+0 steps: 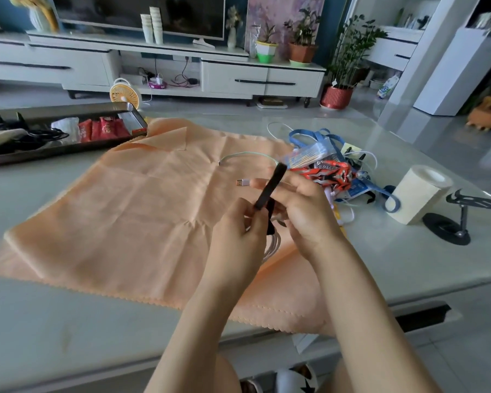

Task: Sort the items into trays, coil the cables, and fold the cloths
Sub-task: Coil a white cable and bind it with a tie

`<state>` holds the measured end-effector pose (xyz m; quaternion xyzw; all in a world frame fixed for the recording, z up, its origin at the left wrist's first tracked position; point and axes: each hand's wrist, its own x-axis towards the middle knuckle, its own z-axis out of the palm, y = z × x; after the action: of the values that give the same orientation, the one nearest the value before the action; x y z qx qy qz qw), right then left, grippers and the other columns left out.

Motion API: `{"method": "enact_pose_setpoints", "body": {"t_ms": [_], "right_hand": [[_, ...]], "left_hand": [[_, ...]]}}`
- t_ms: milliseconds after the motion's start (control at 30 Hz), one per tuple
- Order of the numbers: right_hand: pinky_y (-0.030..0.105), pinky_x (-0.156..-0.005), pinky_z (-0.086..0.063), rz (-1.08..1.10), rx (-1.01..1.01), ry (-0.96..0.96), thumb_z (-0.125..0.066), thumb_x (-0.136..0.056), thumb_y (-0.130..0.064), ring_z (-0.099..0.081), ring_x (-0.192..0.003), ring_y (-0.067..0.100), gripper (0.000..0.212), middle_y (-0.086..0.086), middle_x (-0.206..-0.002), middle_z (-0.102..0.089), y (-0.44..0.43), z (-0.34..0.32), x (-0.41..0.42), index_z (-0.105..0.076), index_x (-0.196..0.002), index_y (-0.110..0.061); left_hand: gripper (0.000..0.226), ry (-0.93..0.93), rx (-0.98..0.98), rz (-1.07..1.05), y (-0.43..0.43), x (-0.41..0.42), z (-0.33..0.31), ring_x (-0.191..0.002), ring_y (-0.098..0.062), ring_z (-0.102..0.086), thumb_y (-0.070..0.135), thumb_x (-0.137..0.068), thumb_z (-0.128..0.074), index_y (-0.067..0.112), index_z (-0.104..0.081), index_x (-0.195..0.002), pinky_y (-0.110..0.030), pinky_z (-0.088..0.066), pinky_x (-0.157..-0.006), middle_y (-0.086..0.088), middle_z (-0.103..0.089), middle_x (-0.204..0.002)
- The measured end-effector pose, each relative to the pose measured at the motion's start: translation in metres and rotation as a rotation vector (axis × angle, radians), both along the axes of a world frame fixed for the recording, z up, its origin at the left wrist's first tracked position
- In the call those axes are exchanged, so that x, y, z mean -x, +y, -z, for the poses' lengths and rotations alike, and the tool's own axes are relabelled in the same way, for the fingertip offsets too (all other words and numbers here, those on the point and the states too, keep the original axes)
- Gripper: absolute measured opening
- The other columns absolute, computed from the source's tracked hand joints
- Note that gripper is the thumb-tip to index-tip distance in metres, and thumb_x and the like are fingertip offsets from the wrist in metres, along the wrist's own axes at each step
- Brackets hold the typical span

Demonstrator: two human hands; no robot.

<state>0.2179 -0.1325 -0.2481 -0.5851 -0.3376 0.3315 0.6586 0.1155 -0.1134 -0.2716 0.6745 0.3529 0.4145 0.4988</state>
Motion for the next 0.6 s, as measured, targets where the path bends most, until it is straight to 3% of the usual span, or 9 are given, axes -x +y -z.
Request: {"method": "enact_pose_setpoints", "body": {"t_ms": [100,233,400,500,600], "right_hand": [[0.014,-0.046,-0.046,0.077,-0.05,-0.132,-0.054,-0.092,-0.004,-0.064,-0.055,0.003,0.019,-0.009,-0.063,-0.068,-0.001,-0.001,-0.001,-0.065,-0.08,-0.015],[0.008,-0.048,-0.042,0.111,-0.103,-0.378,-0.062,-0.087,-0.002,-0.056,-0.049,-0.004,0.024,-0.017,-0.051,-0.062,-0.005,-0.005,0.004,-0.069,-0.079,-0.023],[0.028,-0.061,-0.051,0.054,-0.12,-0.413,-0.063,-0.087,-0.005,-0.06,-0.062,0.016,0.011,0.003,-0.064,-0.067,-0.008,-0.003,0.019,-0.07,-0.078,-0.007],[0.028,-0.063,-0.049,-0.03,-0.126,-0.362,-0.06,-0.089,-0.004,-0.059,-0.064,0.018,0.013,0.005,-0.065,-0.065,-0.016,-0.001,0.022,-0.068,-0.081,0.001],[0.015,-0.063,-0.049,-0.099,-0.146,-0.23,-0.056,-0.09,-0.004,-0.062,-0.06,0.013,0.018,0.0,-0.062,-0.067,-0.028,0.001,0.025,-0.066,-0.075,-0.003]], "left_hand": [[0.026,0.052,0.123,-0.048,0.005,0.001,0.004,-0.047,-0.011,-0.041,0.017,-0.091,-0.048,0.014,-0.047,-0.066,-0.029,-0.03,-0.049,0.009,-0.052,-0.047],[0.03,0.008,0.375,0.003,0.011,0.002,0.007,-0.028,-0.005,-0.027,0.012,-0.094,-0.042,0.012,-0.043,-0.064,-0.019,-0.023,-0.04,0.01,-0.039,-0.032],[0.031,-0.104,0.648,0.023,0.014,0.005,0.01,-0.029,-0.006,-0.018,0.004,-0.093,-0.039,0.01,-0.042,-0.062,-0.011,-0.016,-0.035,0.006,-0.031,-0.037],[0.026,-0.133,0.665,-0.044,0.017,0.004,0.009,-0.029,-0.008,-0.021,0.002,-0.091,-0.041,0.006,-0.049,-0.066,-0.012,-0.017,-0.036,0.002,-0.036,-0.039],[0.033,-0.019,0.49,-0.153,0.016,0.001,0.011,-0.036,-0.015,-0.029,0.006,-0.089,-0.043,0.006,-0.051,-0.058,-0.022,-0.023,-0.044,0.0,-0.044,-0.041]]}}
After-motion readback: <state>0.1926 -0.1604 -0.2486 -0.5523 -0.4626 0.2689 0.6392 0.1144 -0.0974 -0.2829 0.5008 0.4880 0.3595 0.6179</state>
